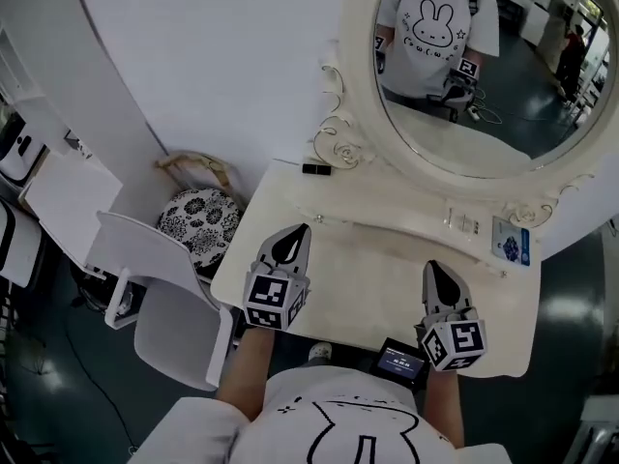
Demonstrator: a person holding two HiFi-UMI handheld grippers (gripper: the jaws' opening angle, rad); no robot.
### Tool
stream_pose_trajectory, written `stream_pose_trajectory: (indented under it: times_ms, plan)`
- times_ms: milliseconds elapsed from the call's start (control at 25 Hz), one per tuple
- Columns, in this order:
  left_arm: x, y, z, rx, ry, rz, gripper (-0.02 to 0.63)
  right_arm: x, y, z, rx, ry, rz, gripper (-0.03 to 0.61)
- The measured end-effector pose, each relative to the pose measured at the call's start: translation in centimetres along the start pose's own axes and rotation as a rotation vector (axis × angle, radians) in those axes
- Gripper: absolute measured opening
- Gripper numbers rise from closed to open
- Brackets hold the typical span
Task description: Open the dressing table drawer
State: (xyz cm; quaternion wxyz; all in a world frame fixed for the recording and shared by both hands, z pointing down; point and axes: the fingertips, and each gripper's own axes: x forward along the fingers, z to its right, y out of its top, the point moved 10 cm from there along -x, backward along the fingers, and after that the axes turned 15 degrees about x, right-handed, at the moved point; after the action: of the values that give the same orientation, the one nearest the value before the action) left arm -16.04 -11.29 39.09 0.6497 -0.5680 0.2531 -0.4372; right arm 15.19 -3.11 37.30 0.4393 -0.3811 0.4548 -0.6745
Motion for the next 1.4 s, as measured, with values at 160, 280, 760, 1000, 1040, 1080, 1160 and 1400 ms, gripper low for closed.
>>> stream_pose_trajectory:
  times_ms: [160, 280, 760, 1000, 1040, 1080, 1160, 1400]
  plan:
    - [1.1, -1.0, -0.7, 0.000, -0.041, -0.003, 0.009, 0.0, -0.7, -0.1, -0.001, -0.056, -0.013, 0.014]
    - [1.8, -1.7, -1.0, -0.008, -0.055, -0.011, 0.009, 0.4, -1.1, -0.1, 0.001, -0.074, -0.023, 0.014]
    - [4.5, -5.2, -0.3, -0.038, -0.081, -0.113, 0.053, 2.9, -3.7, 2.4, 0.026, -0.072, -0.098, 0.014]
    - [6.7, -7.3, 0.3, -0.050, -0.065, -0.205, 0.112, 4.6, -4.7, 4.9, 0.040, -0.057, -0.140, 0.014]
    - [7.1, -7.7, 0.3, -0.053, -0.058, -0.223, 0.114, 5.0, -4.9, 5.3, 0.043, -0.054, -0.147, 0.012]
    - [7.4, -8.0, 0.3, -0.055, -0.052, -0.241, 0.114, 5.2, -5.0, 5.7, 0.048, -0.052, -0.154, 0.014]
    - [8.0, -8.5, 0.3, -0.057, -0.044, -0.273, 0.114, 5.7, -5.3, 6.4, 0.059, -0.049, -0.168, 0.013]
    - [10.1, -9.8, 0.4, -0.055, -0.038, -0.352, 0.137, 7.4, -6.0, 8.2, 0.079, -0.041, -0.205, 0.014]
